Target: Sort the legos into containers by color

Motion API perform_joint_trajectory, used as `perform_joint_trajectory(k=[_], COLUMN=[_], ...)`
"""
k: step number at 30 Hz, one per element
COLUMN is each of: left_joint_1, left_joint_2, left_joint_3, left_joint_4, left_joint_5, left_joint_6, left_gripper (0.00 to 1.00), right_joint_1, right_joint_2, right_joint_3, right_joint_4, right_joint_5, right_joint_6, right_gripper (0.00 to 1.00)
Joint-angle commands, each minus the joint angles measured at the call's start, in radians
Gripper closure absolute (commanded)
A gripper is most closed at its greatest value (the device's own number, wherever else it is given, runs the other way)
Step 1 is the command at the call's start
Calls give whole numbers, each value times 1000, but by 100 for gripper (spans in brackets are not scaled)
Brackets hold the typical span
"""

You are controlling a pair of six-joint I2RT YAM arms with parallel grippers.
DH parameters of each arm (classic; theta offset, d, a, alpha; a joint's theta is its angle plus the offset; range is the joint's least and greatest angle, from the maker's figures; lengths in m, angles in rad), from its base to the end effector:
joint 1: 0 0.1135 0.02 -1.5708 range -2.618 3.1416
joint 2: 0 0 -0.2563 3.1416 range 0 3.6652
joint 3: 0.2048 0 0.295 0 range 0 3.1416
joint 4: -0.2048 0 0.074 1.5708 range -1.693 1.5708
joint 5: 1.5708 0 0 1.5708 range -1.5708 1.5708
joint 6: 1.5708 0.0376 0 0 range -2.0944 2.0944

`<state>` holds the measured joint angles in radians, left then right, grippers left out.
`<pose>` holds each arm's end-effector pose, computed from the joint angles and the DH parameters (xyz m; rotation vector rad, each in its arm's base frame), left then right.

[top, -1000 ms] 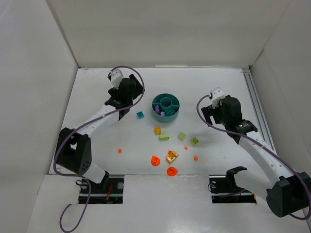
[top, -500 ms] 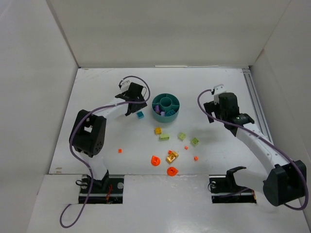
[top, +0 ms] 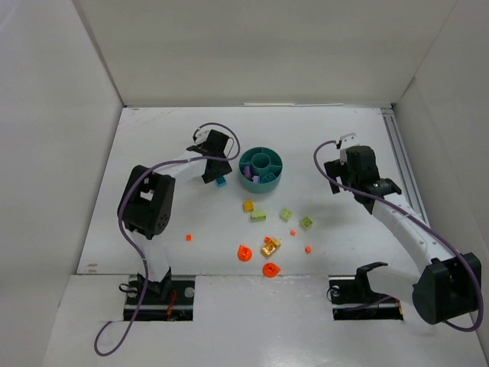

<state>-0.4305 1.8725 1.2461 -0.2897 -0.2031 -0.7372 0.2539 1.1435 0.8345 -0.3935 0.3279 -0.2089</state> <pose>0.3965 -0.1737 0.1496 -0.4629 2.4340 -0.2530 0.2846 0.0613 0.2453 -0.3473 2.2250 -0.3479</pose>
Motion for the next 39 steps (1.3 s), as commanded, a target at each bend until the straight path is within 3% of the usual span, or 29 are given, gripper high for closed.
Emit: perform_joint_trajectory(k=[1, 9, 17, 24, 29, 34, 39], left_joint_1=[1, 1, 1, -8, -137, -310, -369], left_joint_2=[-6, 8, -117, -264, -372, -362, -276], left_joint_3=[1, -10, -59, -89, -100, -28, 52], left_joint_4=[-25, -25, -25, -17, 122, 208, 230], left_joint_5=[18, 27, 8, -1, -10, -10, -28], left_joint_6=[7, -4, -4, 24, 157, 304, 360], left_gripper=[52, 72, 90, 92, 90, 90, 90], right_joint_1=[-10, -10, -19, -19, -19, -19, -19], right_joint_2=[-8, 1, -19, -48, -76, -85, -94], right_joint_3=[23, 14, 5, -6, -24, -25, -34], right_joint_4=[13, 13, 22, 33, 53, 53, 62], right_joint_5=[20, 11, -7, -26, -55, -64, -64], right_joint_6=[17, 17, 17, 8, -3, -12, -21], right_gripper=[0, 0, 0, 0, 0, 0, 0])
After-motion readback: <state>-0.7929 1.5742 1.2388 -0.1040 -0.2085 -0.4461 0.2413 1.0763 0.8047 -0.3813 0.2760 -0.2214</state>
